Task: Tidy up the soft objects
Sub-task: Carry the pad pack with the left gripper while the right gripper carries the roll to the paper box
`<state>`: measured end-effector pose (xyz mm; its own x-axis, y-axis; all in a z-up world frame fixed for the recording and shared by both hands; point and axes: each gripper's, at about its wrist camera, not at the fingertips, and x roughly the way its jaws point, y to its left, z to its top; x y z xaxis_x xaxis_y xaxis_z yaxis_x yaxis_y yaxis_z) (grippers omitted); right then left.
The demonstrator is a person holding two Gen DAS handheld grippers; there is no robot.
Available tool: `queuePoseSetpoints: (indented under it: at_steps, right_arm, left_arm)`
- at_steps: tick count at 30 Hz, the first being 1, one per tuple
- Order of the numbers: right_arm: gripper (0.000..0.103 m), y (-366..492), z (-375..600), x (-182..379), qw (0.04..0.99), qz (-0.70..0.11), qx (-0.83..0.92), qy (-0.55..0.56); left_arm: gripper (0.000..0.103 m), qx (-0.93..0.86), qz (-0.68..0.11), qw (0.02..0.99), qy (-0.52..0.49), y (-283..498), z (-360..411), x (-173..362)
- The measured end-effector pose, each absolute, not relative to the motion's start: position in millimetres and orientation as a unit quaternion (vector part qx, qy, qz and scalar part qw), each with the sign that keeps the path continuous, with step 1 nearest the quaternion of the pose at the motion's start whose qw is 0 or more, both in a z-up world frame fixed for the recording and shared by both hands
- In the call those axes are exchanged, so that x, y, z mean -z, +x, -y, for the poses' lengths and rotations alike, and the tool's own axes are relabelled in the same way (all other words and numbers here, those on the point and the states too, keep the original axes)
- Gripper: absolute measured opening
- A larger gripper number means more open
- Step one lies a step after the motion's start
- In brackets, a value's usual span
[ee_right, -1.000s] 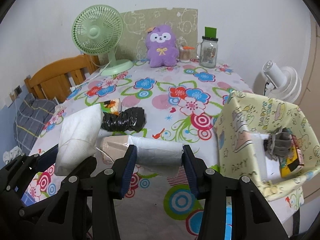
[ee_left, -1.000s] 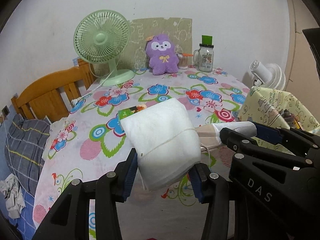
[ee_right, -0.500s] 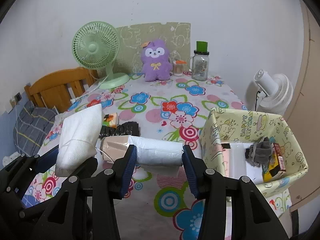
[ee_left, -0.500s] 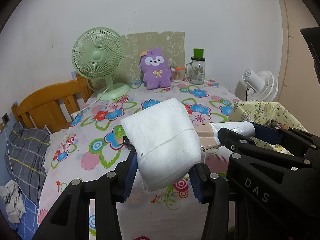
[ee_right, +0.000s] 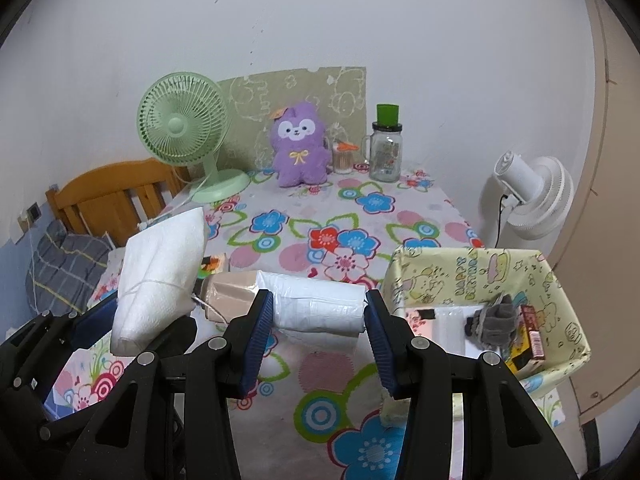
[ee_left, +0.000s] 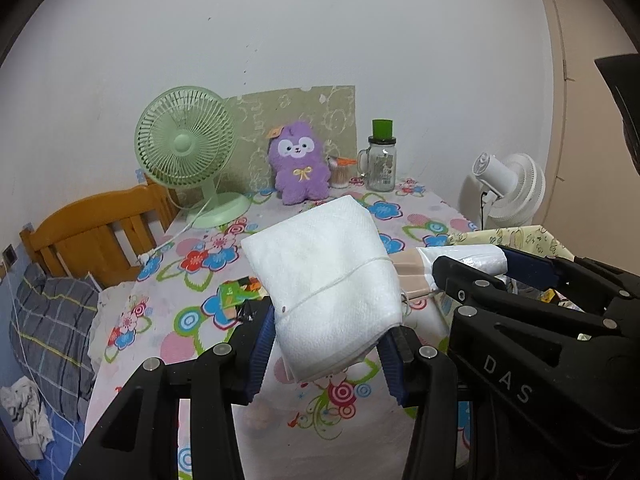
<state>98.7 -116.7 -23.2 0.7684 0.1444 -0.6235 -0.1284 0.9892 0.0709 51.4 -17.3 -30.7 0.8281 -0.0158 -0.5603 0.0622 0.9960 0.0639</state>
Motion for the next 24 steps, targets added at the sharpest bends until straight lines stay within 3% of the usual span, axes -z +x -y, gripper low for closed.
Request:
queuePoseSetpoints:
  at_steps: [24]
  right_arm:
    - [0.049, 103, 172, 2, 0.948, -0.315, -0.027, 0.030]
  left_arm:
    - [0.049, 0.067, -0.274, 0.957, 0.061, 67, 70, 9]
